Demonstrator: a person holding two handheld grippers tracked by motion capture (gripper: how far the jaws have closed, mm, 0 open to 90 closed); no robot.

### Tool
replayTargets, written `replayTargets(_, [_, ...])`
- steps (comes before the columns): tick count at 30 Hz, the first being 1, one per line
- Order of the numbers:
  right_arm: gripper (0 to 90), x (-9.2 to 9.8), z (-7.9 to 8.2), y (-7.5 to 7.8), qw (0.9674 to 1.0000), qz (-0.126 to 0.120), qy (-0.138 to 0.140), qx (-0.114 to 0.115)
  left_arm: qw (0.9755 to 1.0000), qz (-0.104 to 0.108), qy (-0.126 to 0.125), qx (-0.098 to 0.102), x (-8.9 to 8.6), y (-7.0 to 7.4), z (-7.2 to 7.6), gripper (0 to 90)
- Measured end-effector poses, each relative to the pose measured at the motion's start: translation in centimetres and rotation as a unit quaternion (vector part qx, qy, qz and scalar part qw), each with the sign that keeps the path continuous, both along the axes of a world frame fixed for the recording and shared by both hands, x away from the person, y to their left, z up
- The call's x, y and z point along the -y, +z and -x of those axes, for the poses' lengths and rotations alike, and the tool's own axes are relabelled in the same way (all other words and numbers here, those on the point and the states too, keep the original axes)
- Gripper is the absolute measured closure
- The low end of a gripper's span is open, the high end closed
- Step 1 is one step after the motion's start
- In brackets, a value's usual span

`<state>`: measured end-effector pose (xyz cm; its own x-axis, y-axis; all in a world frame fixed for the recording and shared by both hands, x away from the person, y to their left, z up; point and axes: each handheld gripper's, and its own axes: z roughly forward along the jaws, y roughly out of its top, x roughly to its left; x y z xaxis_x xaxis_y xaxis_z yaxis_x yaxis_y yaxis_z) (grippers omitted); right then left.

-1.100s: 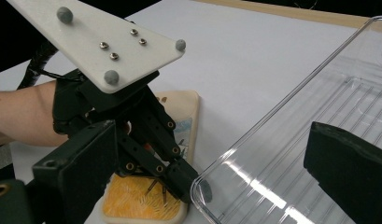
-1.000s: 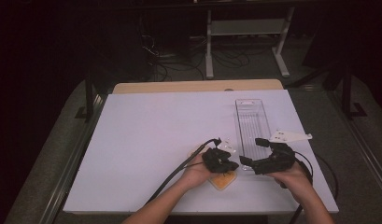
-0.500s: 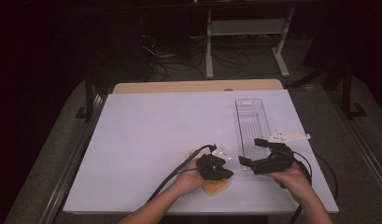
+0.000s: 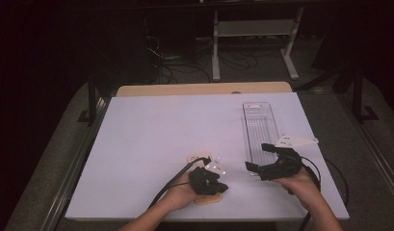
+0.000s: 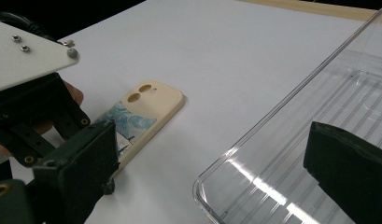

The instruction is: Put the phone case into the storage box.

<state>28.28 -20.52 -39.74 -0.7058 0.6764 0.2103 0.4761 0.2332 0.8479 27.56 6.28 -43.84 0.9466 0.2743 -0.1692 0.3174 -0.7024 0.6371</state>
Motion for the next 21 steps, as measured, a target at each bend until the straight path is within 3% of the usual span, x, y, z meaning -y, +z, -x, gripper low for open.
replayTargets(12, [3.2,0.0,0.0,-0.1,1.0,0.0,0.001,0.001,0.9991,-0.027,0.031,0.01,-4.3,0.3,0.2,90.0])
replayTargets(21, [3.4,0.0,0.0,0.0,1.0,0.0,-0.001,-0.001,0.9965,-0.046,0.066,0.023,-7.5,0.4,0.5,90.0])
